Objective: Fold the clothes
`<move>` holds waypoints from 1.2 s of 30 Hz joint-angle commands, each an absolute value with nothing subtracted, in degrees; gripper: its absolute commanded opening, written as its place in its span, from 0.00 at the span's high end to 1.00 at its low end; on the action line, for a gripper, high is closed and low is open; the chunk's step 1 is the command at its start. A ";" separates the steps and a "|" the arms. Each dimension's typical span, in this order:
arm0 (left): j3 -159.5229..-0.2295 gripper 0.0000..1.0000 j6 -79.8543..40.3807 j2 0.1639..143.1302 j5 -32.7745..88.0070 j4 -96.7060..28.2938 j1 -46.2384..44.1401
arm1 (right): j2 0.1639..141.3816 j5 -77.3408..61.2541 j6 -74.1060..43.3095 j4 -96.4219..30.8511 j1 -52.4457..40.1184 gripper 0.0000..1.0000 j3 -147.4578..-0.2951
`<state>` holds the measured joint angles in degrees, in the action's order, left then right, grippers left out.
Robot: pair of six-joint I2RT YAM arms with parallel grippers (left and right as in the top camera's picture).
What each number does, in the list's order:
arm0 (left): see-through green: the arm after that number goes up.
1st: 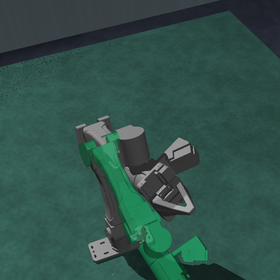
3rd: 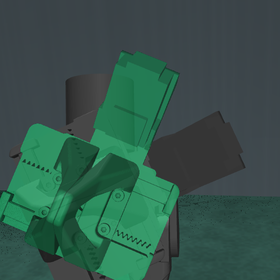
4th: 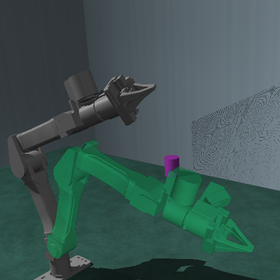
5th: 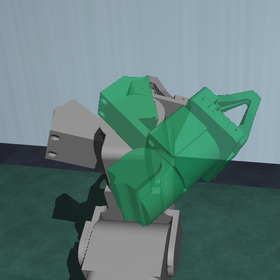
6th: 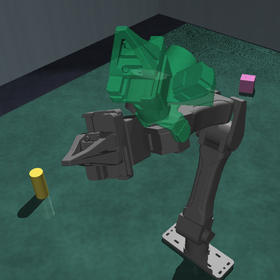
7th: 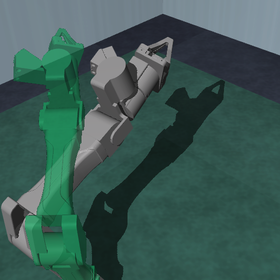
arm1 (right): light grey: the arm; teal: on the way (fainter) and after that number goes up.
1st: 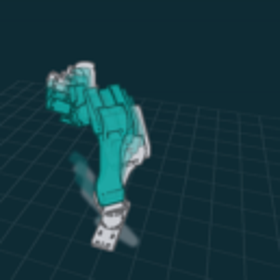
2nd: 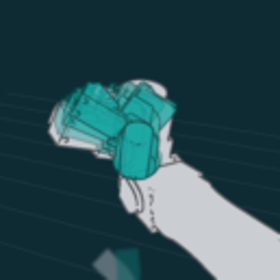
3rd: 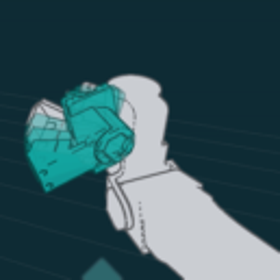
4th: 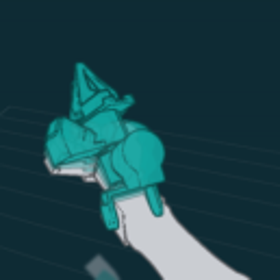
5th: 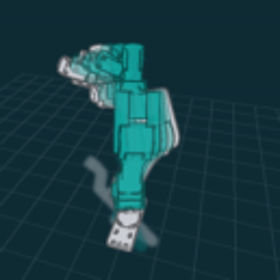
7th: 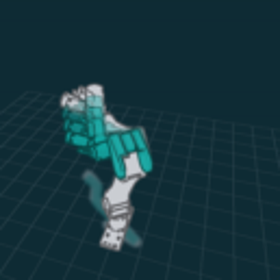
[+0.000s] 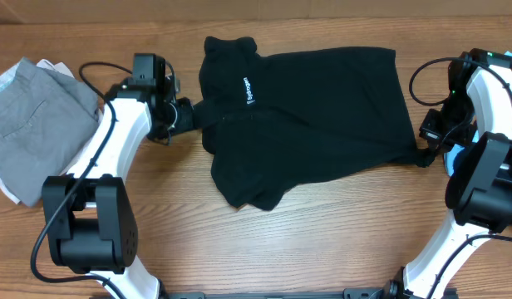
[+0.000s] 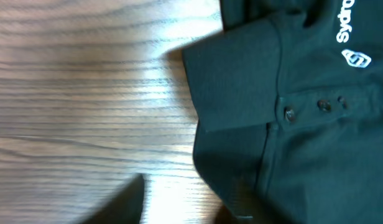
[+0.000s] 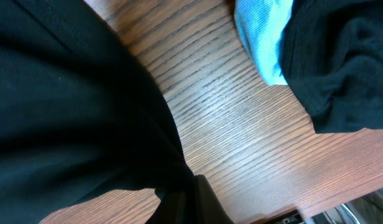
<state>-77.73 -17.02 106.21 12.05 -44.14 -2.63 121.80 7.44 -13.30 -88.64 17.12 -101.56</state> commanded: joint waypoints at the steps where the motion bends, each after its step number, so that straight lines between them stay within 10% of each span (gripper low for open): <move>1: -71.92 0.37 -17.39 106.52 20.47 -38.72 -3.27 | 120.53 7.42 -13.54 -88.55 17.26 0.96 -101.62; 18: -62.89 0.35 -19.99 106.61 28.29 -27.35 -6.81 | 120.53 7.18 -13.54 -88.58 17.26 0.96 -101.62; 25: -62.89 0.96 -20.21 106.61 27.86 -29.06 -6.79 | 120.53 7.18 -13.54 -88.60 17.26 0.96 -101.62; 36: -67.29 0.96 -16.93 103.74 18.02 -41.52 -1.65 | 120.53 7.18 -13.56 -88.60 17.26 0.96 -101.62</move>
